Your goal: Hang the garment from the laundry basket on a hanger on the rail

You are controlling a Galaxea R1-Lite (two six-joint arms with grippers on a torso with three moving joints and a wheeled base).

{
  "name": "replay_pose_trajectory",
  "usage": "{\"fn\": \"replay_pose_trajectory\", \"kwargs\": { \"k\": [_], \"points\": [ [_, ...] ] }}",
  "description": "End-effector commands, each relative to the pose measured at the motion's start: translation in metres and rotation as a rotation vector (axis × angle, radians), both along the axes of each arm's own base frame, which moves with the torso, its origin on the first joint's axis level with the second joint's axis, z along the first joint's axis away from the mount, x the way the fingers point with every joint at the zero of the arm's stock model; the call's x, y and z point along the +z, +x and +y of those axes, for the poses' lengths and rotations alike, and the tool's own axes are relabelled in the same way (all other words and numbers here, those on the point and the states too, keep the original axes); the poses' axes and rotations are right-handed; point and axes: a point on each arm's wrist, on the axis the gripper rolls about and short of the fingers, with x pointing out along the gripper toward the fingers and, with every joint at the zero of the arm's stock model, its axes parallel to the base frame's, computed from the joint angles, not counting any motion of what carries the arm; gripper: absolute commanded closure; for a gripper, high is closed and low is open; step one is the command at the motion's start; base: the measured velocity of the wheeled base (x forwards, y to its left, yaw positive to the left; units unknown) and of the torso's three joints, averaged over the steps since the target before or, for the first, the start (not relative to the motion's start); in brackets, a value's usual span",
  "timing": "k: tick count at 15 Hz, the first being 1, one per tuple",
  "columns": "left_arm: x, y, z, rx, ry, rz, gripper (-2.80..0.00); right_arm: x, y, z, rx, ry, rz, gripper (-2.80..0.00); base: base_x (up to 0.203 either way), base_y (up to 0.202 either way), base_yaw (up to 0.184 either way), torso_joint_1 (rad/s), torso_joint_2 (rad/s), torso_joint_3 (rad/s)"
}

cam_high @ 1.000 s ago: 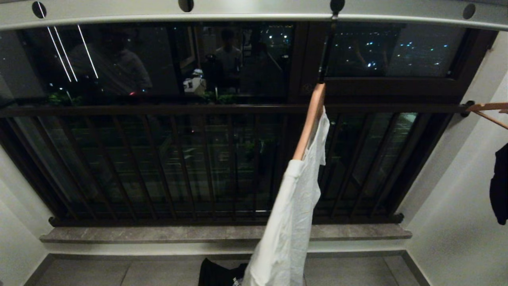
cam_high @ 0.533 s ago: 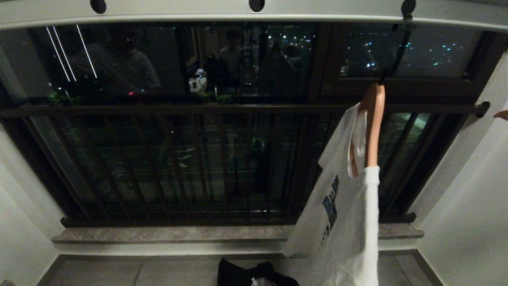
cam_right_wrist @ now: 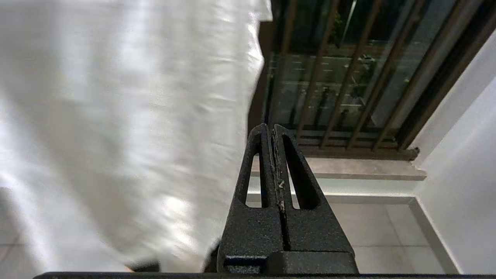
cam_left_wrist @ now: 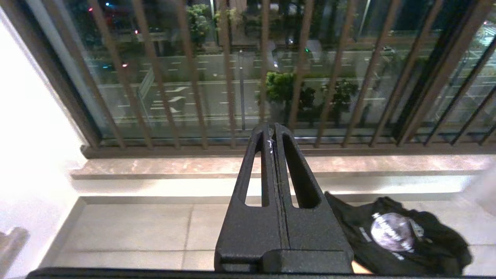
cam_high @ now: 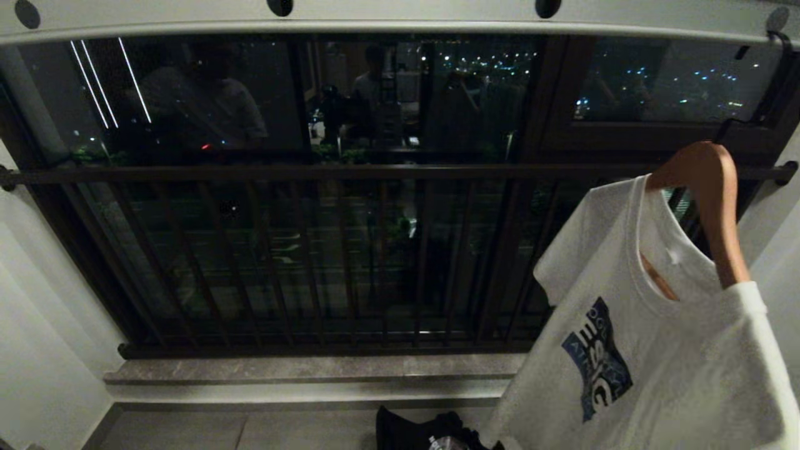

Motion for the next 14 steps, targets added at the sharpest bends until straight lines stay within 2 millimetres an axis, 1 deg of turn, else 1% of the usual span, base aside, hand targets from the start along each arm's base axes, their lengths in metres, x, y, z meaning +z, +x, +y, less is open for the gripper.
{"fn": "replay_pose_trajectory", "kwargs": {
  "k": [1, 8, 9, 14],
  "points": [
    [-0.0003, 0.0002, 0.0000, 0.000, 0.000, 0.001, 0.00, 0.0000, 0.0001, 0.0000, 0.000, 0.000, 0.001, 0.00, 0.000, 0.194, 0.000, -0.001, 0.00, 0.002],
    [-0.0004, 0.0002, 0.0000, 0.000, 0.001, 0.002, 0.00, 0.0000, 0.0001, 0.0000, 0.000, 0.000, 0.001, 0.00, 0.000, 0.193, 0.000, 0.003, 0.00, 0.003],
    [-0.0004, 0.0002, 0.0000, 0.000, 0.001, 0.002, 0.00, 0.0000, 0.0001, 0.0000, 0.000, 0.000, 0.001, 0.00, 0.000, 0.108, 0.002, 0.011, 0.01, 0.005],
    [-0.0004, 0.0002, 0.0000, 0.000, 0.001, 0.002, 0.00, -0.0001, 0.0001, 0.0000, 0.000, 0.000, 0.002, 0.00, 0.000, 0.000, 0.000, 0.000, 0.00, 0.000]
  ]
}}
